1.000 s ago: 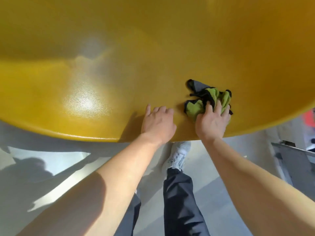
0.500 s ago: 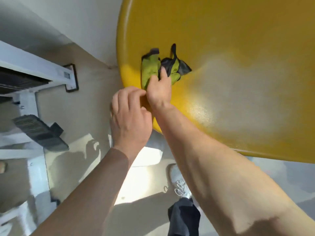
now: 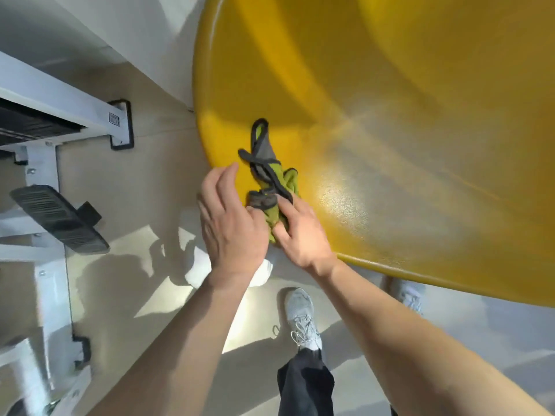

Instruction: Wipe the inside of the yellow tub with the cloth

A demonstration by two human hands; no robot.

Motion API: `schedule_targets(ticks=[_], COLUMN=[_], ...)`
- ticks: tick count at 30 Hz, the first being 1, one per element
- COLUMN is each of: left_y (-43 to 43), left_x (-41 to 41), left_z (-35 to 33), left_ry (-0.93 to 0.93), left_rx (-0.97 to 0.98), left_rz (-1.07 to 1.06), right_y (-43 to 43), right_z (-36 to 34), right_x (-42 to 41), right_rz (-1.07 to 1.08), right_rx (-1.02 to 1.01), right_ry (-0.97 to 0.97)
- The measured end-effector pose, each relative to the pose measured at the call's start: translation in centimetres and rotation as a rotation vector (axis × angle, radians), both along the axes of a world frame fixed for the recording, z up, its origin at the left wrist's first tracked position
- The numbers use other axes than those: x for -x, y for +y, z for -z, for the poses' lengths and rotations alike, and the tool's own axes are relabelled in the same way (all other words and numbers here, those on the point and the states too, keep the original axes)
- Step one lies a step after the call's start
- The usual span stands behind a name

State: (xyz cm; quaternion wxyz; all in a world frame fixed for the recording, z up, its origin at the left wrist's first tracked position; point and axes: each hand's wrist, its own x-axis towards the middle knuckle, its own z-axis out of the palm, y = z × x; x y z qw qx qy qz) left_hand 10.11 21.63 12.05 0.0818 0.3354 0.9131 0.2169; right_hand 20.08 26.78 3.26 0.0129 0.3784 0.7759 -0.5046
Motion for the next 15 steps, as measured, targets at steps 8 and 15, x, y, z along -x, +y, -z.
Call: schedule_targets(ticks=[8, 15], left_y=[2.1, 6.2], left_x=[-10.0, -15.5], left_z=[5.0, 6.7], left_ry=[-0.156, -0.178], left_rx=[0.297, 0.432], left_rz=[0.266, 0.405], right_y=[8.6, 20.4], right_z=[5.3, 3.3], right_x=[-19.4, -34.1], right_rz=[-0.307, -0.026], right_rx=[-0.274, -0.623], right_ry=[-0.641, -1.087])
